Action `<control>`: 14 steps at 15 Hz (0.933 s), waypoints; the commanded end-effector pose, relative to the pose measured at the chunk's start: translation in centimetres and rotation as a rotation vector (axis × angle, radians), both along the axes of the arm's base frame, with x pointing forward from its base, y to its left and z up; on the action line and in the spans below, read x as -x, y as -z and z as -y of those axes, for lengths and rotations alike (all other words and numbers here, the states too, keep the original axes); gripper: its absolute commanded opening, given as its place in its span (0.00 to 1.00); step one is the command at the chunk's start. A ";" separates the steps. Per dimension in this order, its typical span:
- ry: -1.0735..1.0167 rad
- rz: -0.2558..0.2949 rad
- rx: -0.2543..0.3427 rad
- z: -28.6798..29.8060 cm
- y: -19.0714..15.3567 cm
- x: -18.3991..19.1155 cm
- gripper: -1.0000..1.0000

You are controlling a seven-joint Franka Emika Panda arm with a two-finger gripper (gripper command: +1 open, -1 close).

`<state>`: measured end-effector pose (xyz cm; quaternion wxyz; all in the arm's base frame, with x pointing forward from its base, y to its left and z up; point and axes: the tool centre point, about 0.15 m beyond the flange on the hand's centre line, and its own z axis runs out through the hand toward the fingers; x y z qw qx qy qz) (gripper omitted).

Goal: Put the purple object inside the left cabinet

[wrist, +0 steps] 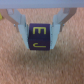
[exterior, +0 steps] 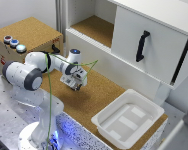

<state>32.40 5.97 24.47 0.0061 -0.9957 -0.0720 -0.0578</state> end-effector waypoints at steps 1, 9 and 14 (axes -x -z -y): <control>0.016 0.059 0.116 -2.7 -8.0 -0.7 0.00; -0.096 0.139 0.188 -7.4 -18.1 -9.2 0.00; -0.135 0.198 0.137 -8.9 -22.8 -16.2 0.00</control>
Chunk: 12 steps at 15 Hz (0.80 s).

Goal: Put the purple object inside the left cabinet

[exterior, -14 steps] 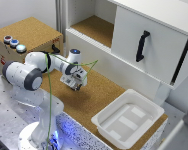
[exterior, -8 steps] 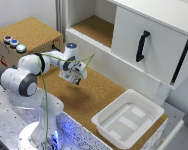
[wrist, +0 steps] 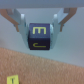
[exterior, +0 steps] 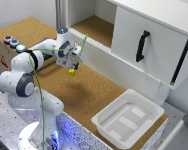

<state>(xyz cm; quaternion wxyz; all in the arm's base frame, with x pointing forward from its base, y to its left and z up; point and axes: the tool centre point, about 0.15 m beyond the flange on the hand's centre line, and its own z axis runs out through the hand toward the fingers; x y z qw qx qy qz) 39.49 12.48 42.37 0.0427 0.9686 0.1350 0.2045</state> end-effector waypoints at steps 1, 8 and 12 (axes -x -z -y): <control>-0.001 -0.093 0.052 -2.4 -5.8 -10.4 0.00; 0.055 -0.114 -0.054 -2.9 -9.1 -18.7 0.00; 0.135 -0.109 -0.083 -3.9 -8.2 -22.2 0.00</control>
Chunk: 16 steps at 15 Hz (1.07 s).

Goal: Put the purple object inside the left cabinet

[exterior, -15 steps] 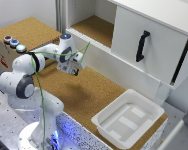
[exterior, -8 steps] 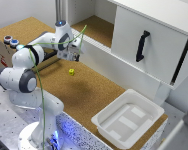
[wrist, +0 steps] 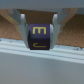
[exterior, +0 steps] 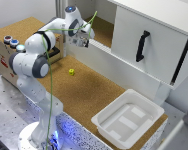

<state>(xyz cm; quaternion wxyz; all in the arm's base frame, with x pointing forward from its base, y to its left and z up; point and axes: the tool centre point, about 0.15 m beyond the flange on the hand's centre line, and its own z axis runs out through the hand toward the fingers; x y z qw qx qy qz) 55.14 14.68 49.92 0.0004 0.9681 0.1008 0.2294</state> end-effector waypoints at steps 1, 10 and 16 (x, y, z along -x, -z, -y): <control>0.084 -0.150 0.016 -2.2 -0.6 -7.7 0.00; 0.203 -0.250 0.002 -1.1 4.0 -15.4 0.00; 0.211 -0.115 -0.027 -0.7 1.5 -12.2 1.00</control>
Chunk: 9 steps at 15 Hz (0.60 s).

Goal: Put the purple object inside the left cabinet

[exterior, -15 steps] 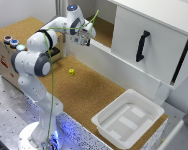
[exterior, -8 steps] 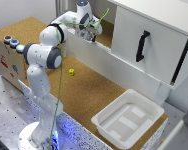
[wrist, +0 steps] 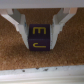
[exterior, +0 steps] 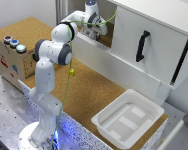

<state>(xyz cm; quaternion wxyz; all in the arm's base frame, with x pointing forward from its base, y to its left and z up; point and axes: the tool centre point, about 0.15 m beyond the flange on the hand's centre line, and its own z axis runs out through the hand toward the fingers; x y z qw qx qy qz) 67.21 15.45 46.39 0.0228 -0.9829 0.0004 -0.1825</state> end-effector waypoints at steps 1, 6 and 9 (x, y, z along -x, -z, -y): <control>0.010 0.016 0.070 -0.2 -2.6 1.4 1.00; 0.013 0.118 0.023 0.1 -2.9 8.0 1.00; 0.012 0.135 -0.020 0.8 -2.7 12.4 1.00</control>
